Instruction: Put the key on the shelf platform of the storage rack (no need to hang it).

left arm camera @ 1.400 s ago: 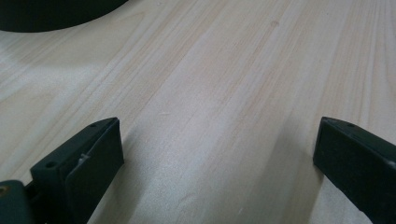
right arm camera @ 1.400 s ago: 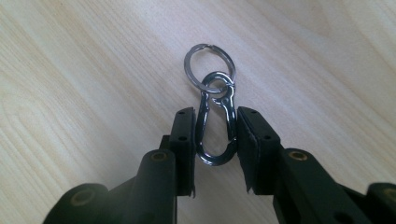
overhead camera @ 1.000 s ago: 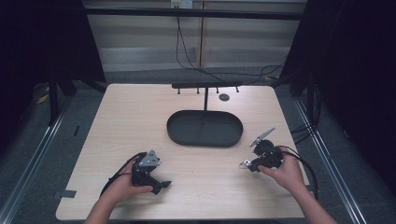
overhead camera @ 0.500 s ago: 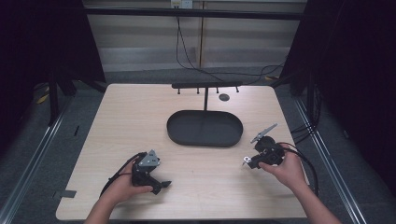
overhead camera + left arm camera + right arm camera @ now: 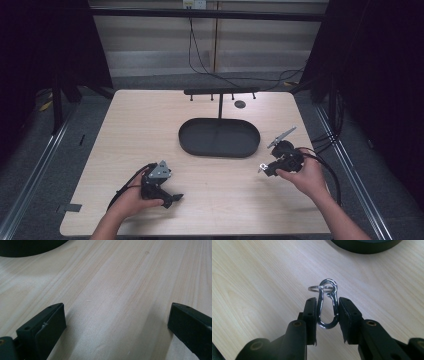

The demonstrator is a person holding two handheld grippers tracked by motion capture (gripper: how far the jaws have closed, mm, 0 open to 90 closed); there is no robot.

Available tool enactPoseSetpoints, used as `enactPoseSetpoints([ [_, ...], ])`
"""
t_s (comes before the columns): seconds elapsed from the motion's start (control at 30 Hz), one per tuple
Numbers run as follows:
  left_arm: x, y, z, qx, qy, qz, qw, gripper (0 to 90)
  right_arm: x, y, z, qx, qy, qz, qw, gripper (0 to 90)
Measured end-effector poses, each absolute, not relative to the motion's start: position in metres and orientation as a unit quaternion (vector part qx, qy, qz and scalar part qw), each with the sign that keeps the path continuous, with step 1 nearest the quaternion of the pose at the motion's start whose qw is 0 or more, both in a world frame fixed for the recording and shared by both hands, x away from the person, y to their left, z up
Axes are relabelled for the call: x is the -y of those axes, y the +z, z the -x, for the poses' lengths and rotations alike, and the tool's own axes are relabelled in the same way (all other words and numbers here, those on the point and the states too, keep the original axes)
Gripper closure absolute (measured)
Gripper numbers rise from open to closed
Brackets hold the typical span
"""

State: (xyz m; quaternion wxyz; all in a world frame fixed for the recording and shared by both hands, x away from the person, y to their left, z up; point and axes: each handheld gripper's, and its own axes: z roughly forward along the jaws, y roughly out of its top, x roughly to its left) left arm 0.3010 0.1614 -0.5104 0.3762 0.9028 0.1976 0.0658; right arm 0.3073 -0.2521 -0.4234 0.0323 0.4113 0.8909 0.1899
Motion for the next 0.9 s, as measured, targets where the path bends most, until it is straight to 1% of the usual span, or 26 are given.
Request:
enactPoseSetpoints([
  [0.4,-0.161,-0.510,-0.301,-0.198,0.066,-0.903,0.376,1.3,0.245,-0.416,-0.315,-0.896,0.180,-0.406,0.019,69.0],
  [0.9,-0.161,-0.510,-0.301,-0.198,0.066,-0.903,0.376,1.3,0.237,-0.407,-0.325,-0.902,0.166,-0.399,0.025,69.0],
])
